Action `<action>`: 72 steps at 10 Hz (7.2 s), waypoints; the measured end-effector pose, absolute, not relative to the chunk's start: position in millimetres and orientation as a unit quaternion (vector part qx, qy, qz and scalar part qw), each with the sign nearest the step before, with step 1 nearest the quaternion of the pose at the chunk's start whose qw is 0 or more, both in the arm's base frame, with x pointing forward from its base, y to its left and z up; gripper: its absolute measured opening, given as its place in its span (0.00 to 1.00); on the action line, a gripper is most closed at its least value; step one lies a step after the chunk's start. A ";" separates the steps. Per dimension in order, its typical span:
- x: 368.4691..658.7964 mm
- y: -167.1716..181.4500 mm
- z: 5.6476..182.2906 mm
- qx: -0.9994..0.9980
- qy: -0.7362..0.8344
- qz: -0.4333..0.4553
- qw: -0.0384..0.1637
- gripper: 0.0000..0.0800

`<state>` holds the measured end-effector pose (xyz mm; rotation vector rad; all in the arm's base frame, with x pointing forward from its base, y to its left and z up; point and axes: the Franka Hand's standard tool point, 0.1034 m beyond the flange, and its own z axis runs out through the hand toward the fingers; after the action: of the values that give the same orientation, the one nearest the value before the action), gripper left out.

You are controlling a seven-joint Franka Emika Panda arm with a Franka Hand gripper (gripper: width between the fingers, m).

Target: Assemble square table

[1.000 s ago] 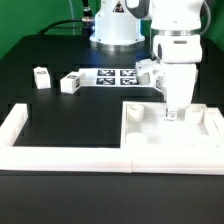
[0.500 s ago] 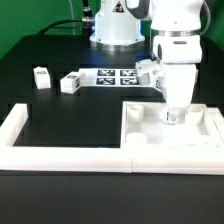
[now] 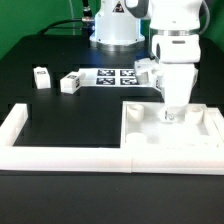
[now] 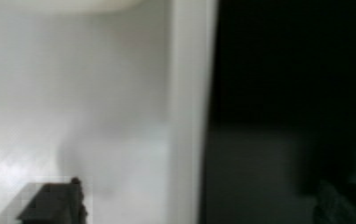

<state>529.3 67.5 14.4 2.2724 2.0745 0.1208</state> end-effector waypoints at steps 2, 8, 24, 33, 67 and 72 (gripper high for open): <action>513.6 78.7 51.0 0.779 0.625 0.039 0.037 0.81; 503.8 109.2 72.6 0.900 0.433 0.038 0.026 0.81; 417.4 142.1 62.2 0.966 -0.185 -0.166 -0.076 0.81; 384.0 145.5 31.4 0.898 -0.193 -0.387 -0.084 0.81; 552.1 100.8 129.4 0.984 -0.102 0.133 -0.062 0.36; 613.6 119.8 144.6 0.952 -0.062 0.292 -0.069 0.36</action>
Offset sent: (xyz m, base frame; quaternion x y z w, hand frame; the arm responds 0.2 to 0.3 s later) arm -0.0171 0.0230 0.0397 -0.0019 -0.1112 0.2183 0.9695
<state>613.6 119.8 144.6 3.1299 -0.2023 0.9605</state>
